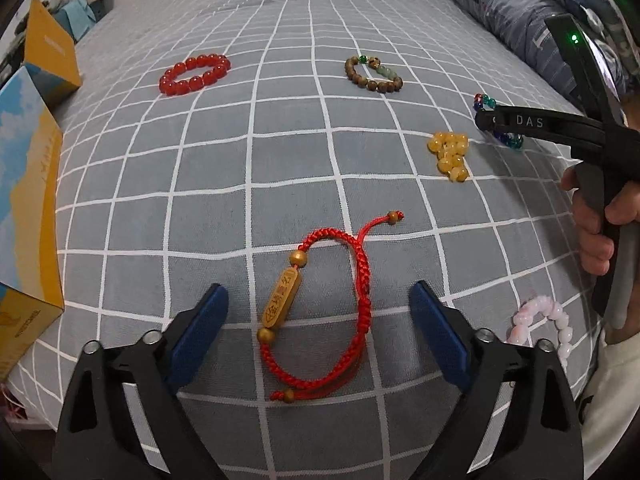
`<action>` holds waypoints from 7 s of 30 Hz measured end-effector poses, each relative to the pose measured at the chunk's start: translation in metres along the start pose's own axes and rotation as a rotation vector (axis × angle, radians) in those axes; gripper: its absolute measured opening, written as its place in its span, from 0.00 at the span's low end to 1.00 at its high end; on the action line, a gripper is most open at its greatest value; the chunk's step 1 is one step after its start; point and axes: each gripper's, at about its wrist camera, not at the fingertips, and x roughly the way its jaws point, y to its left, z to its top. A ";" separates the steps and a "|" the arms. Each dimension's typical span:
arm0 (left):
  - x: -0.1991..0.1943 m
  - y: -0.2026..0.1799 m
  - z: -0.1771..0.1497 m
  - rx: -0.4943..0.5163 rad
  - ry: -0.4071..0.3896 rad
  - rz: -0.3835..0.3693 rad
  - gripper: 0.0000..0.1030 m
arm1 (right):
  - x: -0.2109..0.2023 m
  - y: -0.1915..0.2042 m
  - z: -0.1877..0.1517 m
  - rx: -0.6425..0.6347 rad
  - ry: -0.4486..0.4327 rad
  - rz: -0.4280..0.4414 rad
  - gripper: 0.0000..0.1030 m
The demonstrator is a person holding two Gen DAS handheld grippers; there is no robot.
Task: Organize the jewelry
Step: 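Grasp the second red cord bracelet with the left tool while the right tool grasps the multicolour bead bracelet, then carry both held bracelets over the white box with both tools, then open both tools to drop the bracelets into the box, then move both tools back toward the wooden and pink bead bracelets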
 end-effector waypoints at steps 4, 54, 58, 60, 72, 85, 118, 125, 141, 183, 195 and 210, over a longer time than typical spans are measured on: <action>-0.003 0.004 0.000 -0.016 0.000 -0.002 0.65 | -0.002 0.001 -0.001 -0.015 -0.003 0.003 0.51; -0.051 -0.002 0.010 0.013 -0.137 -0.019 0.07 | -0.040 0.000 -0.006 0.036 -0.079 -0.006 0.18; -0.058 0.001 0.012 0.013 -0.165 0.004 0.07 | -0.045 0.003 -0.006 0.036 -0.093 -0.006 0.18; -0.061 0.002 0.013 0.012 -0.178 0.017 0.07 | -0.047 0.004 -0.006 0.034 -0.096 -0.008 0.18; -0.084 0.025 0.016 -0.032 -0.227 0.048 0.07 | -0.070 0.027 -0.014 0.017 -0.134 -0.015 0.18; -0.138 0.082 0.012 -0.113 -0.317 0.109 0.07 | -0.131 0.093 -0.012 -0.013 -0.284 0.026 0.18; -0.210 0.354 -0.070 -0.514 -0.207 0.343 0.08 | -0.201 0.463 -0.041 -0.421 -0.213 0.322 0.18; -0.188 0.368 -0.065 -0.529 -0.125 0.305 0.08 | -0.176 0.478 -0.045 -0.413 -0.101 0.300 0.18; -0.175 0.377 -0.061 -0.521 -0.102 0.313 0.19 | -0.164 0.490 -0.046 -0.401 -0.051 0.306 0.18; -0.186 0.240 -0.006 -0.360 -0.284 0.212 0.95 | -0.240 0.298 -0.053 -0.212 -0.303 0.149 0.93; -0.146 0.108 0.058 -0.203 -0.239 0.096 0.95 | -0.222 0.164 -0.082 -0.067 -0.272 0.053 0.93; -0.061 -0.001 0.116 -0.070 -0.143 0.010 0.95 | -0.158 0.082 -0.126 0.036 -0.124 0.014 0.93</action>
